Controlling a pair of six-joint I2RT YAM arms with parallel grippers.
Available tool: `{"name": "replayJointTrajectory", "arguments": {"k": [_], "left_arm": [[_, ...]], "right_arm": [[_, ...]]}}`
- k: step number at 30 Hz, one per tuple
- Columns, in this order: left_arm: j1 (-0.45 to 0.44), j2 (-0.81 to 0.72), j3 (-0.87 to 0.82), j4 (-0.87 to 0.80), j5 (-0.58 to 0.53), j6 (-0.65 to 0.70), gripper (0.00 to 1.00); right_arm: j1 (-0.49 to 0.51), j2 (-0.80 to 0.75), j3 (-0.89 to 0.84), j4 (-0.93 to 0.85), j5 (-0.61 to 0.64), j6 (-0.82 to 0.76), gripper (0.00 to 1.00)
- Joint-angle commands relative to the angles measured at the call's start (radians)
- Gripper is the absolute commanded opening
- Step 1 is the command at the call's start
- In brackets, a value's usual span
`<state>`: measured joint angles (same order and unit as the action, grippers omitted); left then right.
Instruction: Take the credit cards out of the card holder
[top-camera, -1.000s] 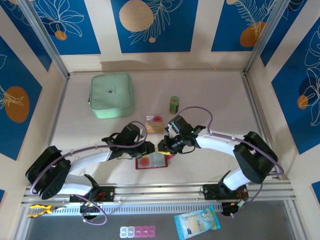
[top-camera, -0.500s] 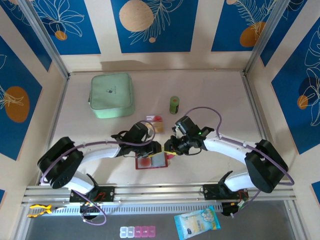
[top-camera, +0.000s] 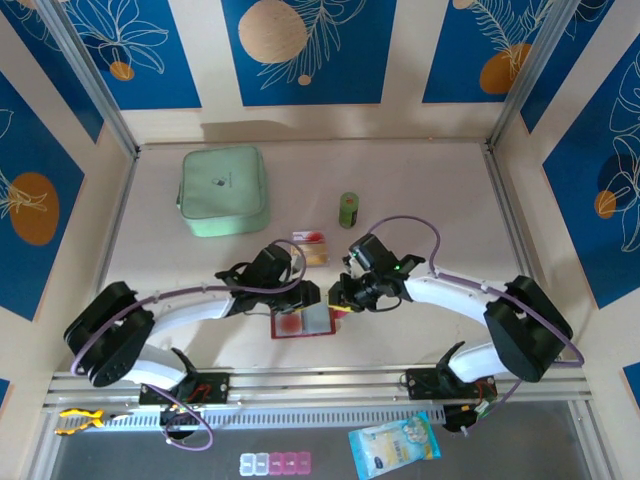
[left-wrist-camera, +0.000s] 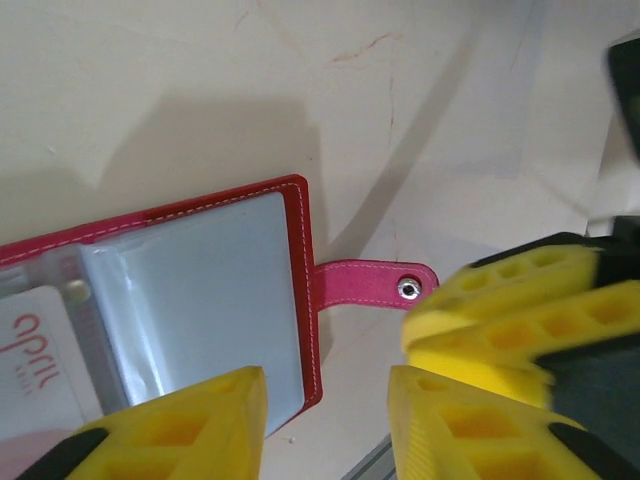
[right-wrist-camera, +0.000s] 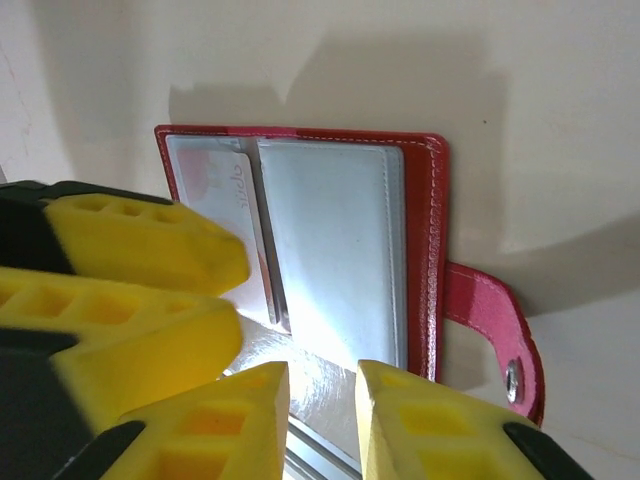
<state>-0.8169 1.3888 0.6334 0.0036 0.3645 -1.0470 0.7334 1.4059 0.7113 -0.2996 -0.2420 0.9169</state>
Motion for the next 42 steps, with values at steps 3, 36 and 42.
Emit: {"name": "replayJointTrajectory", "arguments": {"k": [3, 36, 42], "left_arm": [[0.038, -0.099, -0.052, -0.098, -0.054, 0.02, 0.3], [0.157, -0.201, -0.238, -0.132, -0.014, 0.042, 0.1], [0.157, -0.195, -0.238, -0.136, -0.019, 0.048, 0.06]], "right_arm": [[0.043, 0.078, 0.065, 0.032, -0.044, 0.002, 0.21], [0.11, 0.309, 0.169, -0.001, -0.027, -0.033, 0.15], [0.116, 0.281, 0.185, 0.02, -0.046, -0.019, 0.16]]}}
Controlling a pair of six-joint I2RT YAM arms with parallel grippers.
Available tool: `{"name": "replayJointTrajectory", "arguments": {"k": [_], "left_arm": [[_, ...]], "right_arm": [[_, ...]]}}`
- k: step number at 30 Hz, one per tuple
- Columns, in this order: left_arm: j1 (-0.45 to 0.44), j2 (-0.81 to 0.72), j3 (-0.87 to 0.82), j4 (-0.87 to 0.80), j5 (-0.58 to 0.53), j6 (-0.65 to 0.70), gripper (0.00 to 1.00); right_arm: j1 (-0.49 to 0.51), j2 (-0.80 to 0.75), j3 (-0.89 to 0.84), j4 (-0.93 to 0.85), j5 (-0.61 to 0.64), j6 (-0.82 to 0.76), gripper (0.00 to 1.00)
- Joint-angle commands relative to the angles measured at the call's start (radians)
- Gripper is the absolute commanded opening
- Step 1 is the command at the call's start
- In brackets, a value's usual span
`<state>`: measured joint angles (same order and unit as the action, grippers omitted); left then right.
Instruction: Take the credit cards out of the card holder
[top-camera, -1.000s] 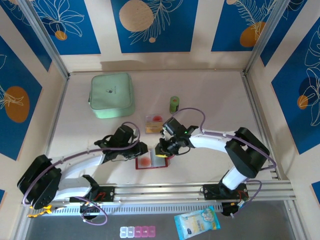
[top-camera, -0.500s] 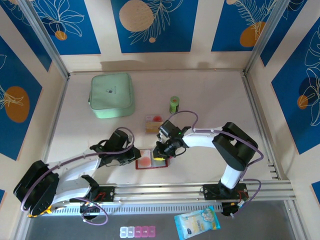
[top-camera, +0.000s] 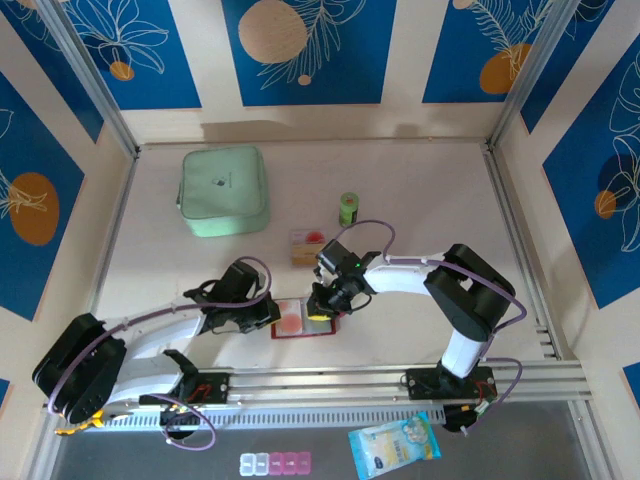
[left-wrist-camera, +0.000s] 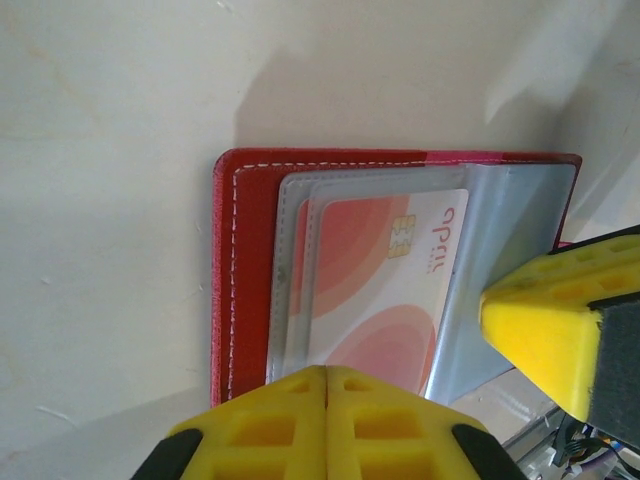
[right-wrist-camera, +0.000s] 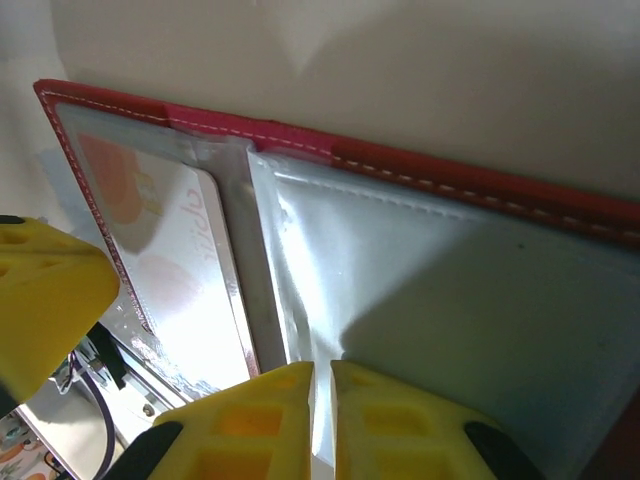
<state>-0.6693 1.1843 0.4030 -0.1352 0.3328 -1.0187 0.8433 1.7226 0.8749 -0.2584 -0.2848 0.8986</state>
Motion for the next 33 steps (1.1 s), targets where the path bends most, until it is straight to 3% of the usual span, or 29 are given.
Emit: {"name": "replayJointTrajectory", "arguments": {"k": [1, 14, 29, 33], "left_arm": [[0.009, 0.012, -0.007, 0.003, 0.014, 0.022, 0.06], [0.011, 0.06, 0.0, -0.018, 0.014, 0.047, 0.04], [0.013, 0.052, 0.0, -0.029, 0.015, 0.052, 0.04], [0.013, 0.054, -0.001, -0.027, 0.017, 0.051, 0.04]], "right_arm": [[0.007, -0.032, 0.021, -0.008, -0.012, 0.003, 0.17], [0.007, 0.03, 0.031, 0.117, -0.101, 0.046, 0.25], [0.016, 0.084, 0.039, 0.14, -0.118, 0.048, 0.23], [0.022, 0.091, 0.043, 0.158, -0.131, 0.051, 0.18]]}}
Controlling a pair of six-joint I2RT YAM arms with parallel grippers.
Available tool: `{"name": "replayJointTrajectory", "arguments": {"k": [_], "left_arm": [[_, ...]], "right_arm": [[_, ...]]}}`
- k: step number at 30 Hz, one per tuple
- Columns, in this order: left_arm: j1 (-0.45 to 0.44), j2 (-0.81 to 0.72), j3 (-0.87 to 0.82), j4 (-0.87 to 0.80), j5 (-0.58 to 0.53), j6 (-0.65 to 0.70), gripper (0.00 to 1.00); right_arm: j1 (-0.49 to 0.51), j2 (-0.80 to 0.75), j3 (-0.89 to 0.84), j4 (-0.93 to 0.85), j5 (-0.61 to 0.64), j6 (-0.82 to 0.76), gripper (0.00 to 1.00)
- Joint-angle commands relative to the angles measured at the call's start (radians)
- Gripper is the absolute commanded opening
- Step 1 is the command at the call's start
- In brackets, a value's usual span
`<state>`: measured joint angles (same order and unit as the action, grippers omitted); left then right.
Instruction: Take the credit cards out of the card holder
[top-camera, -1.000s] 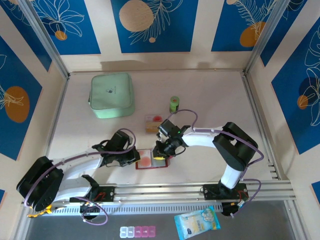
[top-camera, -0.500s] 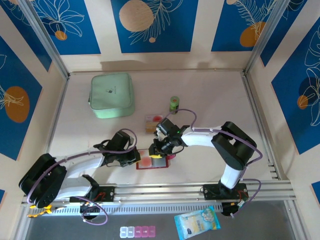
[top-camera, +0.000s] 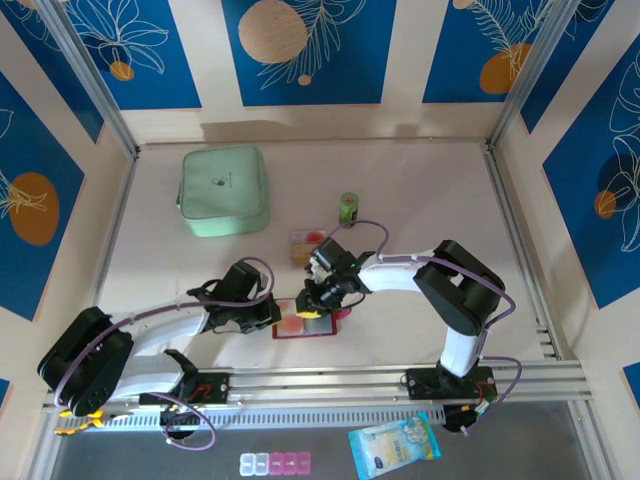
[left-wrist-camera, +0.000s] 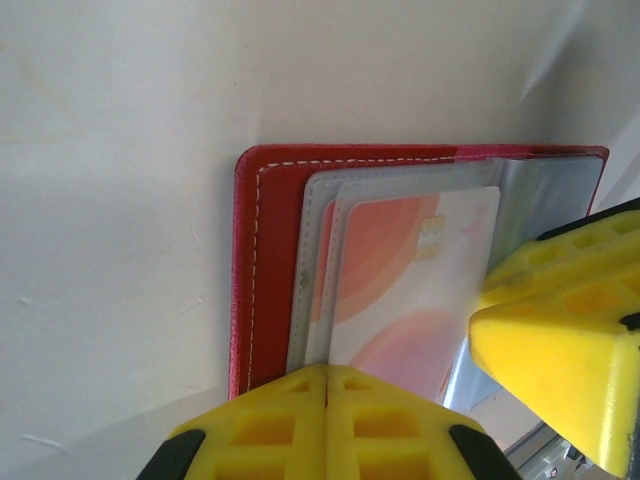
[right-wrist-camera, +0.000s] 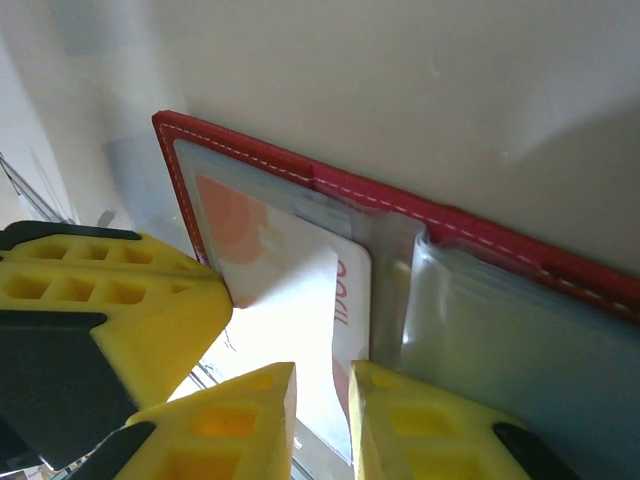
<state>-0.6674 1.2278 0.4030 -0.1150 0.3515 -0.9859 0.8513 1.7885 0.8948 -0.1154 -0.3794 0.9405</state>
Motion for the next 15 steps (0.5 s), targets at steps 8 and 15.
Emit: {"name": "replayJointTrajectory", "arguments": {"k": [8, 15], "left_arm": [[0.01, 0.004, -0.006, -0.046, -0.001, 0.014, 0.04], [0.01, -0.015, -0.013, -0.057, -0.001, 0.012, 0.04]], "right_arm": [[0.019, 0.044, 0.02, 0.031, -0.052, 0.017, 0.2], [0.019, 0.023, 0.028, -0.092, 0.047, -0.022, 0.2]]}}
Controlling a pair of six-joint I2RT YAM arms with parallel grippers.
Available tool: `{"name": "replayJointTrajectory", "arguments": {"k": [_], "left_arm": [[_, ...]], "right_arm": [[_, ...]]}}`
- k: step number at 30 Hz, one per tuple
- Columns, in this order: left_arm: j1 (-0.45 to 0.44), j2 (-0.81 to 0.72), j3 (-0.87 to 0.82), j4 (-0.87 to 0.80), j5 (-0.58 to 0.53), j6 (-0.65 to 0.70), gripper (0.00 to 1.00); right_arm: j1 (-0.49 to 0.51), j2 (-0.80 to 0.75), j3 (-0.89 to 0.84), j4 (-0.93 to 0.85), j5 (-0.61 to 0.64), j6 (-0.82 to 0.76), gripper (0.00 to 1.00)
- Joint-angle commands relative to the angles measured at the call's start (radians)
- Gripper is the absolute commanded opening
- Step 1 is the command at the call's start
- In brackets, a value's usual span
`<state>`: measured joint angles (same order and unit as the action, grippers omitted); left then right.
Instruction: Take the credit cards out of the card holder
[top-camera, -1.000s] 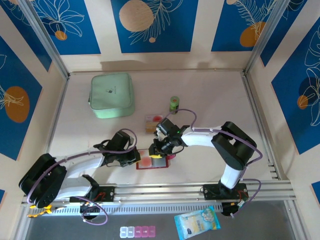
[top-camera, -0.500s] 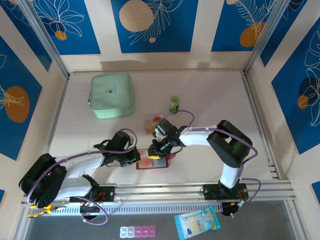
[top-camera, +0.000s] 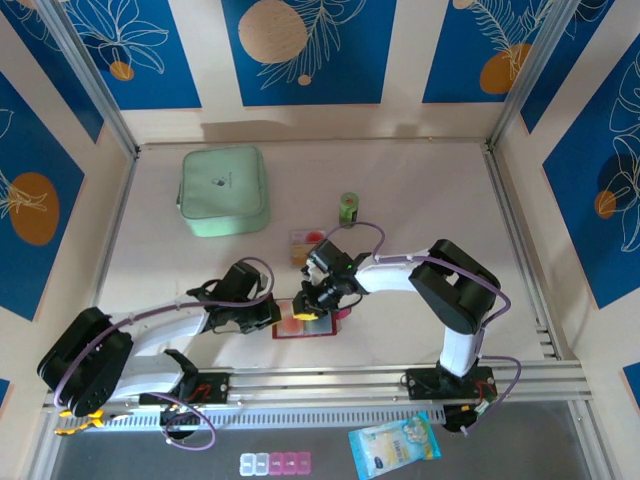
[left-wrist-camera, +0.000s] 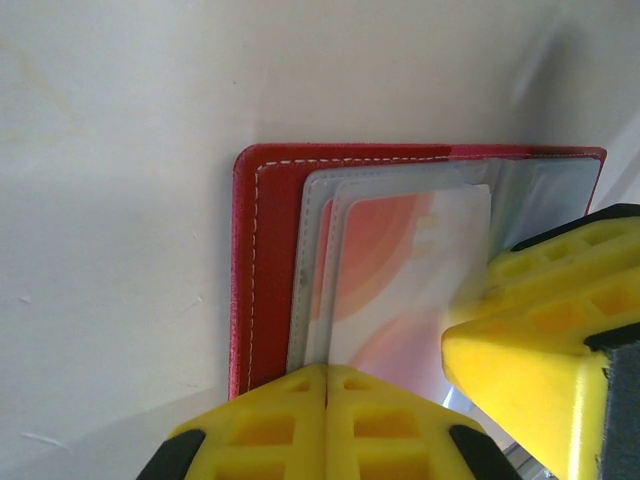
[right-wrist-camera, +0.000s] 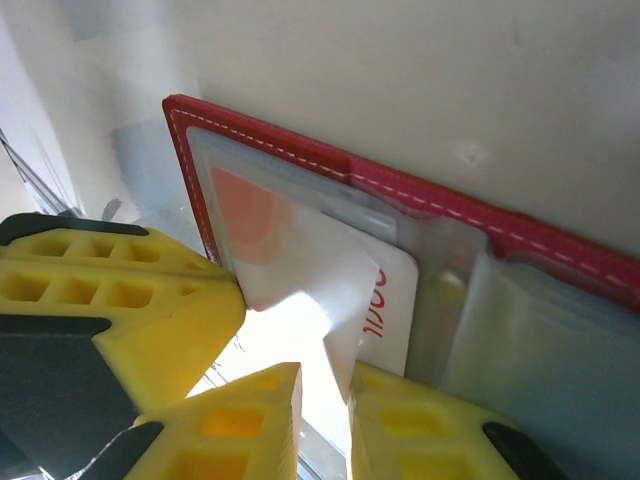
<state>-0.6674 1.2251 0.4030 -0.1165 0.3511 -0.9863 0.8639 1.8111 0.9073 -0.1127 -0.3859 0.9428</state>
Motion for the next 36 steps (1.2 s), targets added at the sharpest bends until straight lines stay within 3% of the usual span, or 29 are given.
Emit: {"name": "replayJointTrajectory", "arguments": {"k": [1, 23, 36], "left_arm": [[0.011, -0.015, -0.015, -0.057, -0.001, 0.012, 0.04], [0.011, -0.064, 0.04, -0.08, 0.022, 0.003, 0.05], [0.005, 0.065, 0.067, 0.045, 0.082, -0.003, 0.05]], "right_arm": [[0.006, -0.005, 0.02, -0.115, 0.067, -0.033, 0.21], [0.007, -0.028, 0.082, -0.211, 0.103, -0.098, 0.2], [0.009, -0.044, 0.082, -0.242, 0.122, -0.11, 0.2]]}}
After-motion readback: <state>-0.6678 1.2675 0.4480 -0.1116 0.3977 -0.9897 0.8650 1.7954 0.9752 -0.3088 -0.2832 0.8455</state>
